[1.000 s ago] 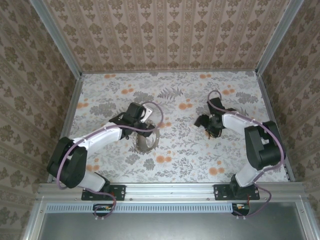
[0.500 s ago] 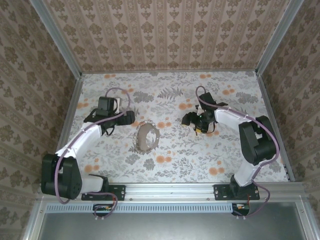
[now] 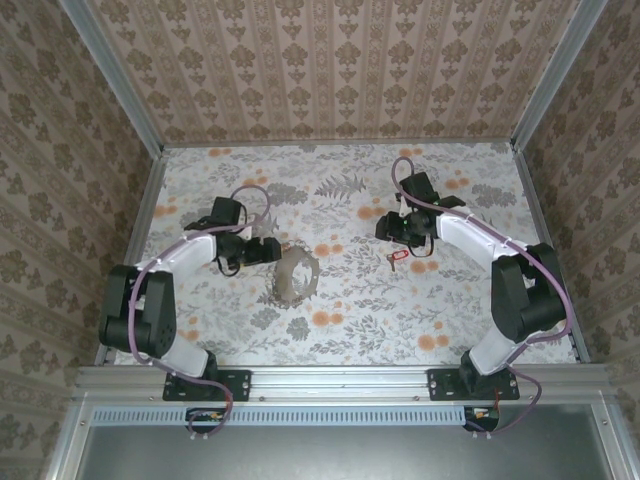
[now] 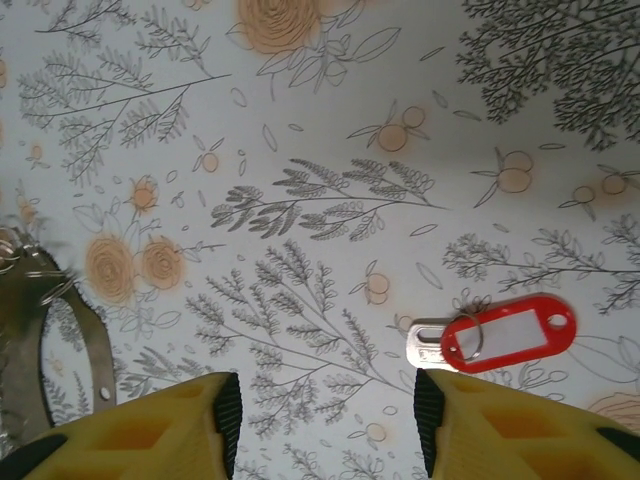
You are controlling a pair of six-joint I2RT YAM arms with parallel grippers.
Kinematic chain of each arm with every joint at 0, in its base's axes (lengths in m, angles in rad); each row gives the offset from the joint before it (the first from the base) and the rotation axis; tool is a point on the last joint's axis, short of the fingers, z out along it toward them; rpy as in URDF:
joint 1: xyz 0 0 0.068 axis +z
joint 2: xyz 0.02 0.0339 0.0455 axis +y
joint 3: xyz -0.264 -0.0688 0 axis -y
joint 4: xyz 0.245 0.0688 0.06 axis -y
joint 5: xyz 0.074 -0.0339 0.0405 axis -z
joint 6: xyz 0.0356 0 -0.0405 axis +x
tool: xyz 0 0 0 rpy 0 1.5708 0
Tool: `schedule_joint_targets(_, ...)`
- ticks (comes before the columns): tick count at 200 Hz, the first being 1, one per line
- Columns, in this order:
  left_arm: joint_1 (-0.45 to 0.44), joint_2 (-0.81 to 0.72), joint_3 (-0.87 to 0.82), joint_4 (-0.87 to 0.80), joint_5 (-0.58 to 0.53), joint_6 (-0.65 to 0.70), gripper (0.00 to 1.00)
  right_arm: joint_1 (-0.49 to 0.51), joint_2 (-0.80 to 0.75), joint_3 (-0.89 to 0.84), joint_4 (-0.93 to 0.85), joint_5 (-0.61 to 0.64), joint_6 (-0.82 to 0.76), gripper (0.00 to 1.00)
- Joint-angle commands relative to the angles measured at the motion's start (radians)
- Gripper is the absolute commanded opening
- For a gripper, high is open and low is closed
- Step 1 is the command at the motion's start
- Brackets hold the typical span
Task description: Put the keys on the keyring
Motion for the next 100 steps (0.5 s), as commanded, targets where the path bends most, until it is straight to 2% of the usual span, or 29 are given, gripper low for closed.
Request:
schedule_joint_targets(1,-0.002,0.039,0.045,-0.059,0.058,0.028,0.86,0.001,-0.037,-0.003,-0.003,0.048,0.006,0.5)
schedule_joint_targets(72,-0.048,0.147,0.118,-0.048,0.118,0.071,0.75,0.009,0.011,0.03,0.069,-0.053,0.068,0.46)
schedule_joint_targets(100,-0.071,0.167,0.132,-0.036,0.117,0.077,0.69,0.036,0.077,0.057,0.12,-0.156,0.046,0.37)
